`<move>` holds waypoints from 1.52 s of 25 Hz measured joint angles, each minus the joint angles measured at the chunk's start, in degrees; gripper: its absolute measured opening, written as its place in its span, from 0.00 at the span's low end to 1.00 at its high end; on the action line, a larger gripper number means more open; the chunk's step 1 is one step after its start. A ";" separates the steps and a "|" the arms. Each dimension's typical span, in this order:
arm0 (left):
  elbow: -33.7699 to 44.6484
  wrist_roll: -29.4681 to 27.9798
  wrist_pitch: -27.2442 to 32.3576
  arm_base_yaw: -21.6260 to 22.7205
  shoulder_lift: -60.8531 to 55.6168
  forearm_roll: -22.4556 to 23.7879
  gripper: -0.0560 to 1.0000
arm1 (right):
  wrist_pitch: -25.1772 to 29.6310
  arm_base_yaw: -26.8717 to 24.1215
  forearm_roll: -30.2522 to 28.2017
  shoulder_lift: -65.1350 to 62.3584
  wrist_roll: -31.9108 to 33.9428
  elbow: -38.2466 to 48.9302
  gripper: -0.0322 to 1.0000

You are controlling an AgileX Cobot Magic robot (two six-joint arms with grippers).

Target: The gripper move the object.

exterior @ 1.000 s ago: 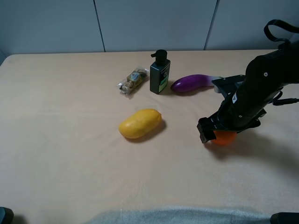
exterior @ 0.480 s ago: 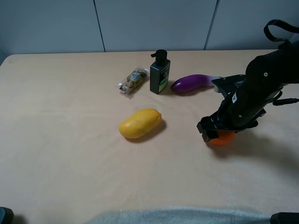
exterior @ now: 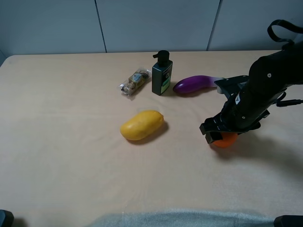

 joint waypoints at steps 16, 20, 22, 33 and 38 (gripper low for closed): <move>0.00 0.00 0.00 0.00 0.00 0.00 0.75 | 7.41 0.00 -0.84 -0.31 0.00 -6.43 0.57; 0.00 0.00 0.00 0.00 0.00 0.00 0.75 | 8.90 0.00 -1.04 -3.41 0.00 -8.89 0.57; 0.00 0.00 0.00 0.00 0.00 0.00 0.75 | 10.23 0.00 -1.50 -5.43 0.00 -10.01 0.57; 0.00 0.00 0.00 0.00 0.00 0.00 0.75 | 16.06 5.56 -2.77 -9.57 0.00 -14.74 0.57; 0.00 0.00 0.00 0.00 0.00 0.00 0.75 | 16.38 11.64 -2.77 -9.57 0.00 -17.59 0.57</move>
